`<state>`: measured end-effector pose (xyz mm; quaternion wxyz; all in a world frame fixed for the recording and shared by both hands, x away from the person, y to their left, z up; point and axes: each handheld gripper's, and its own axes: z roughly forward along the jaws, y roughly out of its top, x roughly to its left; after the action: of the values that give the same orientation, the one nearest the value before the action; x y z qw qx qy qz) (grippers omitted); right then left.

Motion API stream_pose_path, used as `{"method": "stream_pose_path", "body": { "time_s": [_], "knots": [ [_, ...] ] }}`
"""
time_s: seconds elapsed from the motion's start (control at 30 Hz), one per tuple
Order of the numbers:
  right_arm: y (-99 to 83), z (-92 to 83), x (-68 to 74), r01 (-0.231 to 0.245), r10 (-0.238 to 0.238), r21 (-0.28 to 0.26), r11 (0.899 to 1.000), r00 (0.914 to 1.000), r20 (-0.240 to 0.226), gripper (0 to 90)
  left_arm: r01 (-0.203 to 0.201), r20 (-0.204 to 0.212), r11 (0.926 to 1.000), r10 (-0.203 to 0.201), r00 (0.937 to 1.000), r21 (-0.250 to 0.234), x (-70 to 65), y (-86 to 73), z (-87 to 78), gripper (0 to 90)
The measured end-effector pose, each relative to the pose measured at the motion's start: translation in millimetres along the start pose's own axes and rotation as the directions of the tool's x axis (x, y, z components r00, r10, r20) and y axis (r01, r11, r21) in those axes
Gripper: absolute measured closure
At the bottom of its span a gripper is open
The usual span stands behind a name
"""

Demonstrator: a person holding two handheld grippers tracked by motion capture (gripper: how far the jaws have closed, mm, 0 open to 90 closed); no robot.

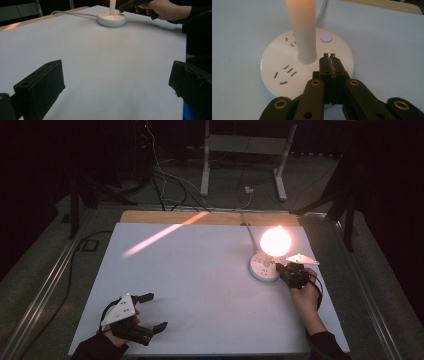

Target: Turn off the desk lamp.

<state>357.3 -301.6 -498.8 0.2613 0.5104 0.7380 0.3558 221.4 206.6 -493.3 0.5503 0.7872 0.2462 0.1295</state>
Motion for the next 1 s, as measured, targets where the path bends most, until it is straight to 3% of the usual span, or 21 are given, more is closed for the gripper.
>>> {"method": "stream_pose_path", "body": {
  "time_s": [0.47, 0.7, 0.9, 1.0],
  "knots": [
    [-2.1, 2.8, -0.7, 0.01, -0.01, 0.017, 1.0, 0.9999, 0.003, 89.5, -0.001, 0.003, 1.0, 0.001, 1.0, -0.004, -0.6, 0.1, -0.1, 0.6],
    [-1.5, 3.1, -0.8, -0.012, 0.012, 0.02, 1.0, 0.9999, 0.006, 89.7, 0.001, 0.003, 1.0, -0.001, 1.0, -0.008, -0.4, 0.4, 0.1, 0.7],
    [3.4, -6.2, 1.0, 0.002, -0.001, -0.018, 1.0, 1.0, 0.008, 89.4, 0.009, 0.003, 0.9999, -0.009, 1.0, -0.009, 0.3, 0.3, -0.1, 0.6],
    [9.4, -16.2, 0.3, -0.018, 0.019, -0.049, 0.999, 0.9998, 0.006, 89.4, 0.01, 0.003, 0.9999, -0.01, 0.9999, -0.009, 0.3, 0.3, -0.1, 0.6]
  ]
}}
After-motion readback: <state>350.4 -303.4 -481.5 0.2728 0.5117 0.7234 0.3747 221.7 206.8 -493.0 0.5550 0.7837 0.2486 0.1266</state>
